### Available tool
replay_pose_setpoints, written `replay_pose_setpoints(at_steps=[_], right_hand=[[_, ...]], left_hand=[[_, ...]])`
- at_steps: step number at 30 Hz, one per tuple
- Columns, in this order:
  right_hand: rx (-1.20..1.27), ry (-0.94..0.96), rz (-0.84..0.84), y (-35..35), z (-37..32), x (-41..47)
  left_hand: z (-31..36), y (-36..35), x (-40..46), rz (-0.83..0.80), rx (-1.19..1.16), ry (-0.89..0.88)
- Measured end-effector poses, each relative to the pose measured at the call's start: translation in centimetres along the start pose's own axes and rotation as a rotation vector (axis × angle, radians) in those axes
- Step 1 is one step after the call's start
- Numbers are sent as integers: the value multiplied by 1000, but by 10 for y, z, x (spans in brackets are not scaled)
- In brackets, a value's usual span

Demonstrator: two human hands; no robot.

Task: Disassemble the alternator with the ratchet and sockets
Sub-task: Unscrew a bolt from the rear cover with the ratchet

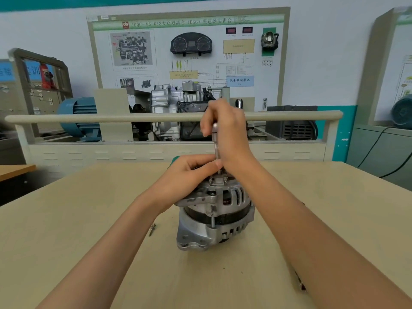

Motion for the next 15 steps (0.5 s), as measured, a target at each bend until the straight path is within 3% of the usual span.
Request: replay_pose_setpoints(at_steps=[4, 7, 10, 13, 15], right_hand=[[571, -210, -168, -9, 19, 10], [531, -184, -167, -10, 16, 7], [194, -45, 16, -1, 7, -2], [-642, 326, 274, 1, -20, -25], [-1159, 364, 369, -6, -23, -34]], left_hand=[[-3, 3, 0, 19, -41, 22], [-1, 2, -1, 45, -88, 6], [2, 2, -2, 61, -73, -15], [-3, 11, -2, 150, 11, -1], [-5, 17, -1, 195, 53, 17]])
Point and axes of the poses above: each hand's wrist, its own x-axis towards the middle knuckle, its own y-axis out of the back of the hand, z = x × y, the point moved 8 cm from there along x, towards the middle knuckle, and after that the axes turned 11 degrees about -x, right-handed, at the moved point
